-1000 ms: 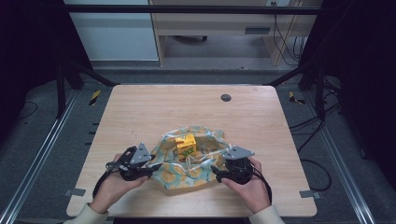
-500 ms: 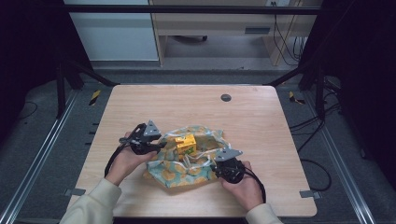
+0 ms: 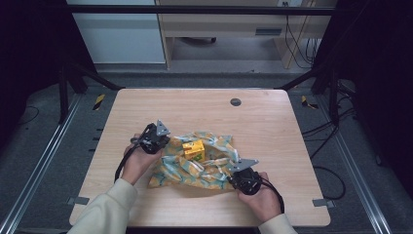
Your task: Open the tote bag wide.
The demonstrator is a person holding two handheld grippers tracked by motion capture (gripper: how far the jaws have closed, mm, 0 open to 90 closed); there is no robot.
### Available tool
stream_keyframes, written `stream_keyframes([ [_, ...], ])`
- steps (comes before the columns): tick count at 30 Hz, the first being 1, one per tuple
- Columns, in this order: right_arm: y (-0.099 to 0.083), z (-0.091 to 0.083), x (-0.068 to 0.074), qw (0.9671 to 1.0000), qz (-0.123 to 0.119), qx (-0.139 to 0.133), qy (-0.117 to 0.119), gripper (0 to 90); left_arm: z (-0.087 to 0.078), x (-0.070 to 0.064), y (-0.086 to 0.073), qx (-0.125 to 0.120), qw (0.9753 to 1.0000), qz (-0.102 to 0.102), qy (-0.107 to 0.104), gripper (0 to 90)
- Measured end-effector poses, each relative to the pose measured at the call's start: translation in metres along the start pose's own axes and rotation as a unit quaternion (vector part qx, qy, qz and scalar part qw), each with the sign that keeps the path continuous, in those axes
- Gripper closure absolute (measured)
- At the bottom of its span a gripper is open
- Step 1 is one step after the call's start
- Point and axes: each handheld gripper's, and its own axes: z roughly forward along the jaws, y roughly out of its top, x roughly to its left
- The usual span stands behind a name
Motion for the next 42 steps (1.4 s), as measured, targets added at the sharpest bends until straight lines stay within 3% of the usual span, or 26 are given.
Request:
stream_keyframes([
  [8, -0.009, 0.000, -0.007, 0.9998, 0.014, 0.015, 0.006, 90.0, 0.013, 0.002, -0.011, 0.016, 0.9998, -0.007, 0.004, 90.0],
  [21, -0.011, 0.006, -0.004, 0.9989, 0.011, 0.041, 0.020, 90.0, 0.025, 0.009, -0.017, 0.020, 0.9997, -0.014, -0.001, 90.0],
  [42, -0.012, 0.007, -0.001, 0.9985, 0.009, 0.044, 0.032, 90.0, 0.034, 0.012, -0.022, 0.038, 0.9990, -0.020, -0.009, 89.2],
])
